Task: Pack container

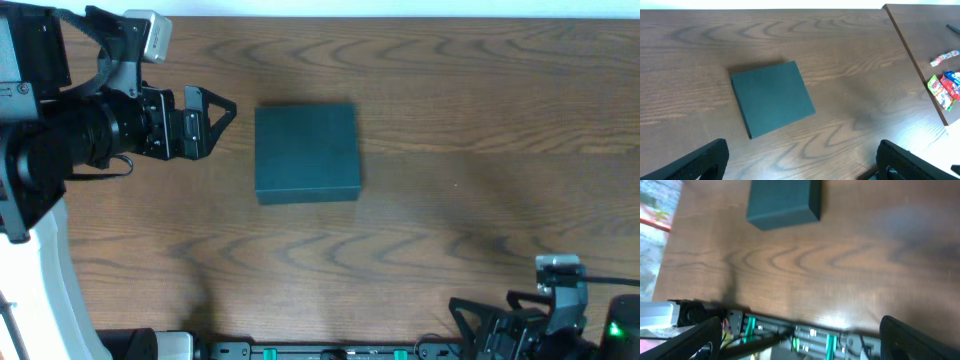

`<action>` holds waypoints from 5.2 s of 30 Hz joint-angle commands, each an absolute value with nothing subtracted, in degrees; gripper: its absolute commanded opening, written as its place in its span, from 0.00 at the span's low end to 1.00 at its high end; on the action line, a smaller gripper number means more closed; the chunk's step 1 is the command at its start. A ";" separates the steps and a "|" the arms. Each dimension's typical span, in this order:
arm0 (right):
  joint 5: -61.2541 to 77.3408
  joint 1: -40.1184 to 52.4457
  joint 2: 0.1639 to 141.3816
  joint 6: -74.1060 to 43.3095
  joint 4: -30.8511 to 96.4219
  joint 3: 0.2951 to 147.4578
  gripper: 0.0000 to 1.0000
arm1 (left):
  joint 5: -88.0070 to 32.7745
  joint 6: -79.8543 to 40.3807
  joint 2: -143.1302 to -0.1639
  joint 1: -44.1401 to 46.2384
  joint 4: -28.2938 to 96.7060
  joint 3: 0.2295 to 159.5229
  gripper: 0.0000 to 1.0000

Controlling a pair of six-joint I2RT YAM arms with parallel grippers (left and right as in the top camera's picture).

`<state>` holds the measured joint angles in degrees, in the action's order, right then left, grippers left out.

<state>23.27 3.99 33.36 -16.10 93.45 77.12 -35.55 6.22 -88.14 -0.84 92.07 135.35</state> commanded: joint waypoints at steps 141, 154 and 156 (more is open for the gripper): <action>5.82 3.99 0.32 -18.20 33.61 8.73 0.99 | -9.98 -11.55 -1.02 -7.20 19.42 5.87 0.95; 5.82 3.99 0.32 -18.20 33.63 8.73 0.99 | -9.89 -10.09 -0.21 -7.16 19.42 5.89 0.95; 5.82 3.99 0.32 -18.20 33.61 8.73 0.99 | -9.91 -10.09 -0.21 -7.16 19.42 5.89 0.95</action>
<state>6.55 3.97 0.62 -18.44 33.58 8.93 -10.31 -10.52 -0.62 -7.03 19.29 7.20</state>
